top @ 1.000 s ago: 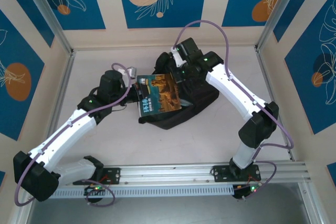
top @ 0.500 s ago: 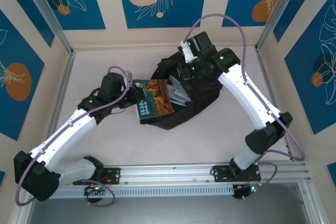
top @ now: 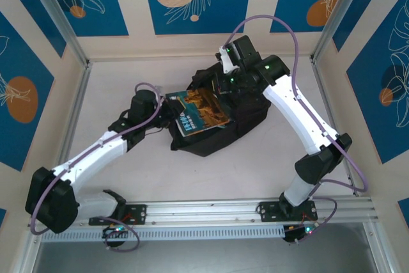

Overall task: Pack the student bag
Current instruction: Place the book in the student bag.

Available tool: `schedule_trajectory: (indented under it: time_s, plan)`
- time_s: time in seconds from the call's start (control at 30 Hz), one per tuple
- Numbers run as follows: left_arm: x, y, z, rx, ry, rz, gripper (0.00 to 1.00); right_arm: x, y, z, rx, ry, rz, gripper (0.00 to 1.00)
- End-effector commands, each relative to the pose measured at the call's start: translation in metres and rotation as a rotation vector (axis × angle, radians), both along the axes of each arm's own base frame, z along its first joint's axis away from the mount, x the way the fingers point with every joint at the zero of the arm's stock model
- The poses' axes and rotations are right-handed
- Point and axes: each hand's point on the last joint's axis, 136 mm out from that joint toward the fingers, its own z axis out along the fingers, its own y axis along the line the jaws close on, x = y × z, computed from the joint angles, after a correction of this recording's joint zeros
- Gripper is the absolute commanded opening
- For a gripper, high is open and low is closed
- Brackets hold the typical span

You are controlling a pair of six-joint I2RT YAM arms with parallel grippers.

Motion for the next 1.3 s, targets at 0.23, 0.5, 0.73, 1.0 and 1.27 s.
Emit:
schedule_trajectory:
  time_s: [0.23,0.5,0.73,1.0,1.27]
  plan:
    - [0.015,-0.006,0.027,-0.179,-0.065,0.094,0.0,0.001,0.012,0.021,0.058,-0.052,-0.016,0.0]
    - [0.003,-0.013,0.081,-0.281,-0.224,0.008,0.0,0.001,0.006,0.019,0.053,-0.049,-0.014,0.0]
    - [0.008,-0.02,0.107,-0.295,-0.314,-0.03,0.0,-0.007,0.014,0.017,0.093,-0.024,0.025,0.0]
    - [0.023,-0.03,0.127,-0.351,-0.383,-0.032,0.0,-0.025,0.04,0.029,0.093,-0.034,0.113,0.0]
    - [0.036,-0.015,0.084,-0.359,-0.335,0.072,0.0,-0.038,0.054,0.035,0.099,-0.017,0.151,0.0]
